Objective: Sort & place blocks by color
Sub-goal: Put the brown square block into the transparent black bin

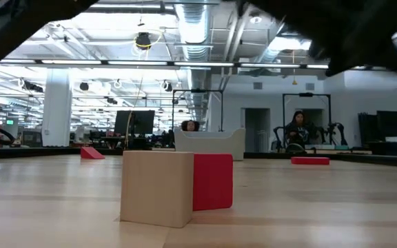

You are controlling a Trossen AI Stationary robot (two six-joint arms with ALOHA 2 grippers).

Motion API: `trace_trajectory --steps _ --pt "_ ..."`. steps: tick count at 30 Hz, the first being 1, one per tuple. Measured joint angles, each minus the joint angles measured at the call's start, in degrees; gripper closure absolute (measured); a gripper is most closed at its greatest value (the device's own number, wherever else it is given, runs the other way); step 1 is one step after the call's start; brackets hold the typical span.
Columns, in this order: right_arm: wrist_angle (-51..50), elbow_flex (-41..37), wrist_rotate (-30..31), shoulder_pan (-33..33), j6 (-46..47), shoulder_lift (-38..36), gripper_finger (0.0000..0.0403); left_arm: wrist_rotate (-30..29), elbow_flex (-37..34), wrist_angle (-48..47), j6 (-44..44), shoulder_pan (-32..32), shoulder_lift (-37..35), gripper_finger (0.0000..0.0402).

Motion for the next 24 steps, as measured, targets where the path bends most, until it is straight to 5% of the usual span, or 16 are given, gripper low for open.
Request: trace_trajectory --steps 7,16,24 --pt "5.5 -4.6 0.0 4.4 2.8 -2.3 0.0184 -1.3 -25.1 3.0 -5.1 -1.5 -16.6 0.0359" --pt "15.3 -4.7 0.0 8.2 4.6 0.7 0.0184 -2.1 -62.3 24.6 -14.5 -5.7 -42.0 0.0372" --pt "30.5 -6.0 0.0 13.8 6.7 14.8 0.0184 3.5 -77.9 35.2 -25.8 -11.4 -45.4 0.0365"
